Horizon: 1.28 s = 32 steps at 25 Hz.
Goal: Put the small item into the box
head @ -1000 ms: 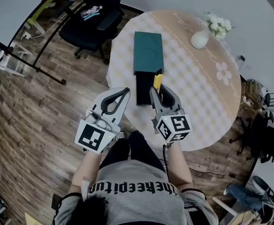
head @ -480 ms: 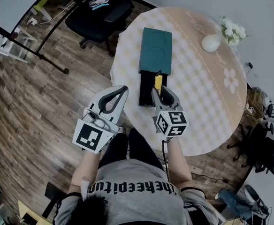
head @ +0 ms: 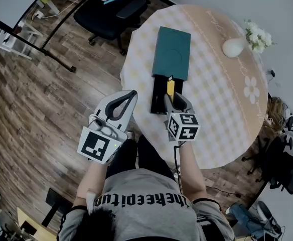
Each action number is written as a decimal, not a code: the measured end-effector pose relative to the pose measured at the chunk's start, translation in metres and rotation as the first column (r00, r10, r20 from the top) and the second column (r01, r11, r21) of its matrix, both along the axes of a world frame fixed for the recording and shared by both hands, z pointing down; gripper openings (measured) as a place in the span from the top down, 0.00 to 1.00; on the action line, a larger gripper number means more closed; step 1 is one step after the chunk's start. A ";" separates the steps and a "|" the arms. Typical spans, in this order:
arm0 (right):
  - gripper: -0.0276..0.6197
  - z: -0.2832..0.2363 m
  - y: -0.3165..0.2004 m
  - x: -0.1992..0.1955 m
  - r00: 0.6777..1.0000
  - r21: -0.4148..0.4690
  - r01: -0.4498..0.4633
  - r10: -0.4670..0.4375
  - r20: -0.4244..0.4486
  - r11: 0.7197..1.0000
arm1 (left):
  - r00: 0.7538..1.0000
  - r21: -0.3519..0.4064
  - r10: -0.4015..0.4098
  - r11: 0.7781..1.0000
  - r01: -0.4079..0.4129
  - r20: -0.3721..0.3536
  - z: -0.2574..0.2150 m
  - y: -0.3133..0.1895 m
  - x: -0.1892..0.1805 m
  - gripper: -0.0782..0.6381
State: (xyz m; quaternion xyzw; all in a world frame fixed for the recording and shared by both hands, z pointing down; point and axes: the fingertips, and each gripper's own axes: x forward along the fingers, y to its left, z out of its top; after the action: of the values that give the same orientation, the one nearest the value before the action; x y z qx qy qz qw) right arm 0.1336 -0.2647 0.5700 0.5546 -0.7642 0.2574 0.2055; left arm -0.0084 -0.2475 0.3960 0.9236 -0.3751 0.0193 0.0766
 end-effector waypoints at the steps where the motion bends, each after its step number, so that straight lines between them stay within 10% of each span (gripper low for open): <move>1: 0.78 0.003 0.000 0.000 1.000 -0.014 0.002 -0.002 -0.004 1.000 | 1.000 -0.002 -0.002 1.000 0.002 0.001 0.001 -0.001 0.000 0.87; 32: 0.78 0.067 -0.006 -0.010 0.934 -0.392 0.089 -0.213 -0.286 0.916 | 0.998 -0.042 -0.063 0.997 0.063 -0.001 0.014 -0.022 -0.020 0.87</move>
State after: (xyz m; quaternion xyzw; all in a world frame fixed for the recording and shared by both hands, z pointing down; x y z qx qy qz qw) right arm 0.1232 -0.2707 0.6372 0.4783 -0.6983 0.2868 0.4487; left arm -0.0280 -0.2698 0.4101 0.9095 -0.4035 0.0237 0.0970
